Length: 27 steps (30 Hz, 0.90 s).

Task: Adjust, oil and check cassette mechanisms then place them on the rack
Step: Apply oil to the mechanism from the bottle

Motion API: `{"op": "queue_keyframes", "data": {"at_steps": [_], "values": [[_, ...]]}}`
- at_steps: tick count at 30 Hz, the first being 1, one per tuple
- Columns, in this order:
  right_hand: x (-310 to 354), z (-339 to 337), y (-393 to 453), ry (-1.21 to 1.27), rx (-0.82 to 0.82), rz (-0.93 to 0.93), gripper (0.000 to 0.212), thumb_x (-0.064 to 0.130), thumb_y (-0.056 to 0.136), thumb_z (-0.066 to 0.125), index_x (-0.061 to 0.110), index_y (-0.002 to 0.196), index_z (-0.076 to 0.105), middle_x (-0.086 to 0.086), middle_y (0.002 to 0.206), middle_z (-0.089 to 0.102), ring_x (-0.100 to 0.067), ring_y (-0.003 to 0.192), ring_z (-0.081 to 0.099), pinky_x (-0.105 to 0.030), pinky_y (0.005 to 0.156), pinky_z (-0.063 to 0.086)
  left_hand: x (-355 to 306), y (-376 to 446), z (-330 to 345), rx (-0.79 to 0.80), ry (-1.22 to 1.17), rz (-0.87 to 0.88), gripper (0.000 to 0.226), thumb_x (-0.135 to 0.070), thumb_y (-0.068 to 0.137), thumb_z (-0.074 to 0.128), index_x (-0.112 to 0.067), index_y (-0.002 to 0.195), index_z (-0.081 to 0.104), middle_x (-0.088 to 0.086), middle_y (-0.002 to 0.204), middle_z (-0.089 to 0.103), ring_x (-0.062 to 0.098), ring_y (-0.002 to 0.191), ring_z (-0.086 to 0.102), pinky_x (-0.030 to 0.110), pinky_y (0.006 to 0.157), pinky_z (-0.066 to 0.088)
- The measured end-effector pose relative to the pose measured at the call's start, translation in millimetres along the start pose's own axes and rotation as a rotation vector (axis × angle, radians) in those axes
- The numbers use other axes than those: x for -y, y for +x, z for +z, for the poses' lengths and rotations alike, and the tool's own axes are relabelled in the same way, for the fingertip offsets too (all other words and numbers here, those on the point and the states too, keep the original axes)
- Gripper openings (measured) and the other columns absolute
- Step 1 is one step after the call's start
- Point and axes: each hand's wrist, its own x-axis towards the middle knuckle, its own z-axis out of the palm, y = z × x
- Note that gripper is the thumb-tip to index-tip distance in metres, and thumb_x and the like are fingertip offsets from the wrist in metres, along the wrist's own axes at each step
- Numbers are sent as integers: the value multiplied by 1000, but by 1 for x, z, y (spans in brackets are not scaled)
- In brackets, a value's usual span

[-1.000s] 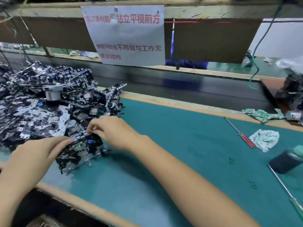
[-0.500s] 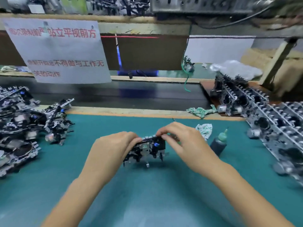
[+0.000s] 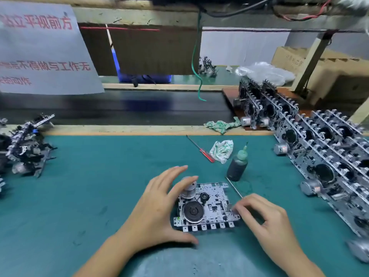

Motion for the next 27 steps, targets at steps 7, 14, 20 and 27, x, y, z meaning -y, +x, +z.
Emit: {"op": "queue_keyframes", "data": {"at_steps": [7, 14, 20, 27], "values": [[-5, 4, -2, -53, -50, 35, 17, 25, 84, 58, 26, 68, 64, 13, 72, 61, -8, 62, 54, -18, 57, 39, 2, 0, 4, 134, -309, -164, 108, -69, 51, 79, -64, 136, 12, -42, 138, 23, -13, 130, 28, 15, 108, 25], [-3, 7, -1, -53, -62, 37, 17, 21, 83, 58, 24, 67, 63, 15, 73, 61, -2, 63, 53, -7, 58, 36, 2, 1, 4, 167, -347, -184, 109, -65, 52, 81, -63, 136, 11, -42, 138, 21, -10, 133, 26, 13, 109, 22], [-3, 7, 0, -43, -57, 41, 18, 20, 83, 58, 25, 67, 63, 15, 73, 61, -3, 61, 53, -7, 56, 35, -4, 3, 9, 124, -226, -171, 103, -54, 57, 73, -62, 135, 6, -36, 137, 23, -11, 127, 29, 18, 107, 25], [5, 2, 4, -49, 3, -16, 15, 37, 81, 63, 24, 89, 64, 19, 91, 59, -3, 89, 55, -14, 76, 41, 2, 3, 7, 160, -229, -168, 110, -71, 52, 76, -60, 137, 8, -41, 137, 19, -18, 128, 21, 4, 104, 14]]}}
